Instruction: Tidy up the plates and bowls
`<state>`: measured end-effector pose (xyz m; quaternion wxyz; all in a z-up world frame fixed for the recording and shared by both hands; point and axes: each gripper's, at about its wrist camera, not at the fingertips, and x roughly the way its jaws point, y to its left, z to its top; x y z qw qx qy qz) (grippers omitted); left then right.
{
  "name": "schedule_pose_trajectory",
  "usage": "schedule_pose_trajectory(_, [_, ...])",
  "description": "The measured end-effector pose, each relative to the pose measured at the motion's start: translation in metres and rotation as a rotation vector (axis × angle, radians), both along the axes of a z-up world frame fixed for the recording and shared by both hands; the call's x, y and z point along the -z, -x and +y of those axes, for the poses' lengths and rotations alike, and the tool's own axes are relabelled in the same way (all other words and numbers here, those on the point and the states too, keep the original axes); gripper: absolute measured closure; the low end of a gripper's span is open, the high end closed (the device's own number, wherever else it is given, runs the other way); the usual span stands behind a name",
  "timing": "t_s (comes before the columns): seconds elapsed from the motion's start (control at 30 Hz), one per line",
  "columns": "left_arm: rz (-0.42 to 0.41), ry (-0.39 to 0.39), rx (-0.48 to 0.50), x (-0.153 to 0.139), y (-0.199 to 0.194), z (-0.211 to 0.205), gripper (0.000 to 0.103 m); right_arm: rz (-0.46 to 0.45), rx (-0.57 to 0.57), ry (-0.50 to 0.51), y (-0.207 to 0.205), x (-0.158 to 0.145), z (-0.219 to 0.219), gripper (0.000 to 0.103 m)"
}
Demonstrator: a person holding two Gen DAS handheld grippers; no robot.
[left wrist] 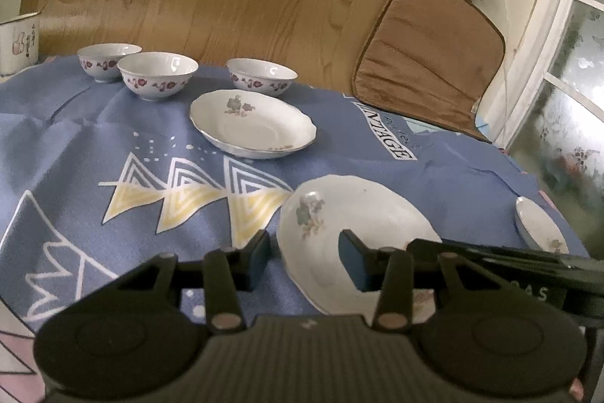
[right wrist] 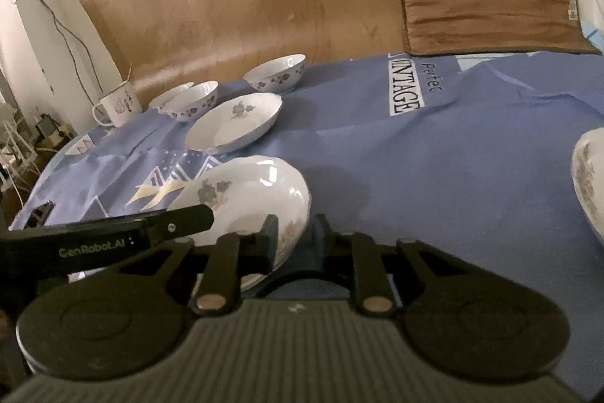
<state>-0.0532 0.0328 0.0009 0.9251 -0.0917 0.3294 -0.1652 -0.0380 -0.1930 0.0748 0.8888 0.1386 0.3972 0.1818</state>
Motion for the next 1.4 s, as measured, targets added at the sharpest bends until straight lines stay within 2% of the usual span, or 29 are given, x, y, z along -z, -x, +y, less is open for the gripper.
schedule_pose_trajectory(0.13, [-0.011,-0.018,0.001,0.0,0.001,-0.002,0.065,-0.019,-0.007,0.022,0.002,0.001,0.004,0.085])
schedule_pose_trajectory(0.23, [-0.021,-0.043,0.0,0.0,0.002,-0.006,0.076,-0.054,-0.006,0.054,0.007,0.002,0.008,0.084])
schedule_pose_trajectory(0.37, [-0.024,-0.05,-0.014,0.001,0.003,-0.006,0.078,-0.082,-0.003,0.078,0.01,0.003,0.011,0.084])
schedule_pose_trajectory(0.53, [-0.031,-0.02,0.013,-0.01,0.003,-0.012,0.079,-0.11,0.024,0.082,0.013,-0.002,0.006,0.084])
schedule_pose_trajectory(0.63, [-0.065,-0.052,0.055,-0.024,0.0,-0.034,0.079,-0.145,0.072,0.077,0.017,-0.009,-0.009,0.084])
schedule_pose_trajectory(0.77, [-0.062,-0.052,0.151,-0.035,-0.015,-0.08,0.079,-0.172,0.175,0.096,0.023,-0.016,-0.042,0.084])
schedule_pose_trajectory(1.07, [-0.044,-0.098,0.392,-0.032,-0.024,-0.204,0.078,-0.167,0.445,0.184,0.049,-0.018,-0.136,0.084])
schedule_pose_trajectory(1.27, [-0.032,-0.123,0.433,-0.028,-0.028,-0.25,0.078,-0.148,0.537,0.197,0.052,-0.009,-0.166,0.084])
schedule_pose_trajectory(1.4, [-0.021,-0.134,0.428,-0.025,-0.029,-0.255,0.078,-0.142,0.55,0.19,0.052,-0.005,-0.171,0.084])
